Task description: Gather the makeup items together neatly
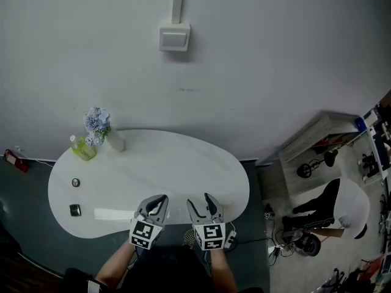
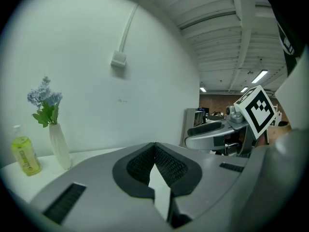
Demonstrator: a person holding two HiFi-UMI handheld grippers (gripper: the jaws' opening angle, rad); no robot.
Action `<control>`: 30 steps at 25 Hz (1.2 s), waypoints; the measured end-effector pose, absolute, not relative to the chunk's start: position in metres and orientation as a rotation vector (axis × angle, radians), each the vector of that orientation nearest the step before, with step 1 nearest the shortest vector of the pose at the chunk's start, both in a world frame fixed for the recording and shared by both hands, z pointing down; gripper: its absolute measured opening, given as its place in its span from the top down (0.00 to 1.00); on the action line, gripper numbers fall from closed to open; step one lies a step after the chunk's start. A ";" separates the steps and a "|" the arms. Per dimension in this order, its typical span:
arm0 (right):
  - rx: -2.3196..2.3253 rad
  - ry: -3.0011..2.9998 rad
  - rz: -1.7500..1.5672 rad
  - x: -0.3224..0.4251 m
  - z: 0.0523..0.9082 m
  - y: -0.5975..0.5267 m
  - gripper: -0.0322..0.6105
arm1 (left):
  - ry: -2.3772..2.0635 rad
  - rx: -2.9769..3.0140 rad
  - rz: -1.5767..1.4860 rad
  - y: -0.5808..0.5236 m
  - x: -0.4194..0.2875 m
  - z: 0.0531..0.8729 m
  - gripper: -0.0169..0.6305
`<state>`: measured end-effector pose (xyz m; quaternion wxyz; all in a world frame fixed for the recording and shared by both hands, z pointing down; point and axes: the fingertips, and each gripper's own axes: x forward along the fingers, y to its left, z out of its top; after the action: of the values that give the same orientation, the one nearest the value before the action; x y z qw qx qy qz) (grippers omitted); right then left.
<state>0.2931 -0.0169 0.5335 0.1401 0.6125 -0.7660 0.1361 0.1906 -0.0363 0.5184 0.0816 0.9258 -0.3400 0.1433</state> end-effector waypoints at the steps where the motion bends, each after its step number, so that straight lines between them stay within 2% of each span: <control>1: 1.768 -2.220 0.384 0.289 0.530 -0.016 0.51 | -1.026 2.767 0.423 -0.035 0.187 0.515 0.95; 14: 1.806 -2.268 0.234 0.271 0.489 -0.023 0.88 | -1.166 2.771 0.346 -0.042 0.156 0.482 0.95; 24: 1.770 -2.282 0.214 0.264 0.486 -0.030 0.90 | -1.268 2.730 0.334 -0.051 0.142 0.478 0.95; 30: 1.664 -2.361 0.217 0.232 0.490 -0.030 0.90 | -1.323 2.692 0.295 -0.047 0.124 0.478 0.95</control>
<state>0.2323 -0.0297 0.4895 0.1221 0.5702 -0.8090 0.0743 0.1237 -0.0469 0.4780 0.0640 0.8914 -0.4380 0.0976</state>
